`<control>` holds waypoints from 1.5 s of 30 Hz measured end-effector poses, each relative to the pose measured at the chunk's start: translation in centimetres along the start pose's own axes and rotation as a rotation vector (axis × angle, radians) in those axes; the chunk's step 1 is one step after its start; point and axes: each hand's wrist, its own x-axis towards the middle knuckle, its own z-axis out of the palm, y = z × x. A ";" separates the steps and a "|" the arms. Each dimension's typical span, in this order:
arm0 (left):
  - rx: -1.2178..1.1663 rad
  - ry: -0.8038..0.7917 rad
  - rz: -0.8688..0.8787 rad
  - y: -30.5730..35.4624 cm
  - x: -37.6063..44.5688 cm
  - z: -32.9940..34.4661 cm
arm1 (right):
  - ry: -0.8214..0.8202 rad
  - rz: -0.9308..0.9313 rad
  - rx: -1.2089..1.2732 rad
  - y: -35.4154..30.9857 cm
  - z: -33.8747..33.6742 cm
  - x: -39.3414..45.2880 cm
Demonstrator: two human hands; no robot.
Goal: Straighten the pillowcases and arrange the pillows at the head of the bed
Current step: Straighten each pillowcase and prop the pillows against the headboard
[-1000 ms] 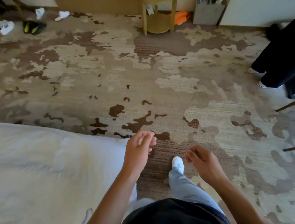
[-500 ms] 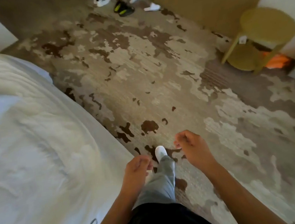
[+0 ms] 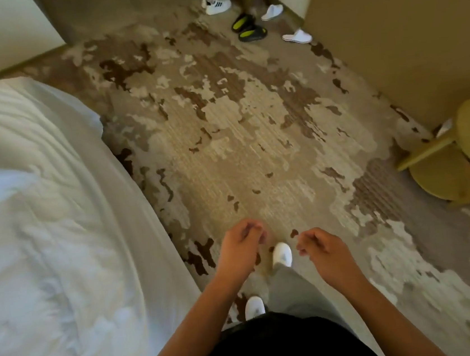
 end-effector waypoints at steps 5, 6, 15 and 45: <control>-0.059 0.122 0.048 7.8 11.2 -3.4 | -0.111 -0.058 -0.038 -7.1 0.5 14.2; -0.062 0.159 0.050 9.1 13.3 -4.5 | -0.148 -0.088 -0.058 -9.0 0.8 17.1; -0.164 0.544 -0.032 18.0 26.5 -15.7 | -0.530 -0.370 -0.193 -32.6 7.5 38.8; -0.495 0.780 0.049 47.5 82.0 -71.3 | -0.617 -0.390 -0.388 -87.3 41.2 92.9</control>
